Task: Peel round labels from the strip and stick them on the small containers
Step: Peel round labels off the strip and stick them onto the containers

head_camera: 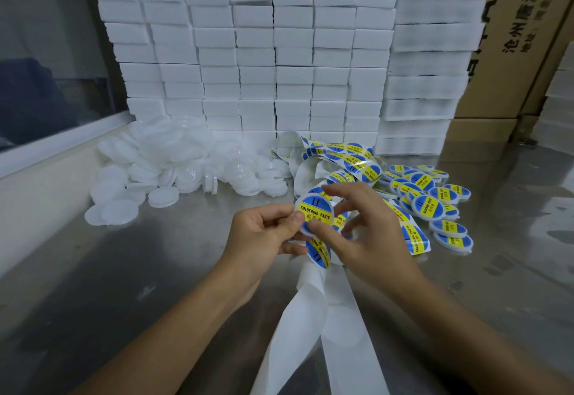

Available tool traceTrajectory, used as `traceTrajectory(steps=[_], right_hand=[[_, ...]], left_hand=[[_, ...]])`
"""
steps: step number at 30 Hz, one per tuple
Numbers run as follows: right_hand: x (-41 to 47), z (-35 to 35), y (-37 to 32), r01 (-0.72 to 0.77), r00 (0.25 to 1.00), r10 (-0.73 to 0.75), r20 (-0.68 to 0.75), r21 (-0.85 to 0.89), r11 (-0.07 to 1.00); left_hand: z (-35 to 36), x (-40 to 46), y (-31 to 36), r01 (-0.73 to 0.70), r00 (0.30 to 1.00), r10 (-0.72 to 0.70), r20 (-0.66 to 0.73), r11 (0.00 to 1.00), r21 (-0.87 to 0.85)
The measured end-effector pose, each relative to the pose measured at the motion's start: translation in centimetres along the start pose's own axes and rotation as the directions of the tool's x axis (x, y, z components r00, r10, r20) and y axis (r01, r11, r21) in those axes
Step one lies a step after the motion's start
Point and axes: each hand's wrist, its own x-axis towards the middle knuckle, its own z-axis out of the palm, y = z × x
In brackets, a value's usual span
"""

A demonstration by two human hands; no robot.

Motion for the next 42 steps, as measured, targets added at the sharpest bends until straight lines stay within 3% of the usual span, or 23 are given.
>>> traceTrajectory(steps=[5, 10, 14, 17, 22, 25, 31, 37, 42], right_hand=[[0.0, -0.2, 0.0, 0.166, 0.986, -0.16, 0.056, -0.119, 0.979], [0.1, -0.5, 0.1, 0.118, 0.992, -0.116, 0.049, -0.038, 0.992], [0.6, -1.4, 0.6, 0.094, 0.995, -0.092, 0.045, -0.044, 0.995], [1.4, -3.2, 2.5, 0.019, 0.999, -0.024, -0.044, -0.106, 0.994], [2.1, -7.1, 8.0, -0.257, 0.951, 0.181, -0.25, -0.317, 0.913], [1.9, -8.4, 10.6, -0.384, 0.909, 0.269, -0.319, -0.389, 0.837], [1.8, -8.1, 12.9, -0.476, 0.876, 0.352, -0.33, -0.47, 0.744], [1.6, -8.3, 13.5, -0.511, 0.859, 0.439, -0.264, -0.492, 0.705], [1.7, -8.1, 13.2, -0.509, 0.857, 0.476, -0.199, -0.473, 0.72]], left_hand=[[-0.1, 0.0, 0.0, -0.008, 1.0, 0.008, 0.004, 1.0, 0.03], [0.0, 0.0, 0.1, -0.058, 0.998, 0.056, 0.027, 0.996, 0.073], [-0.5, 0.2, -0.7, -0.165, 0.969, 0.215, -0.121, 0.93, 0.328], [-1.1, 0.6, -1.6, -0.154, 0.94, 0.29, -0.181, 0.832, 0.533], [-0.6, 0.5, -2.3, 0.021, 0.975, 0.124, -0.183, 0.774, 0.633], [-0.5, 0.5, -2.4, 0.046, 0.984, 0.066, -0.165, 0.802, 0.596], [-0.3, 0.2, -1.6, 0.08, 0.986, -0.03, -0.166, 0.949, 0.304], [0.1, 0.4, -1.4, 0.022, 0.974, 0.015, -0.226, 0.987, 0.16], [0.0, 0.2, -1.1, -0.056, 0.993, 0.066, -0.097, 0.993, 0.106]])
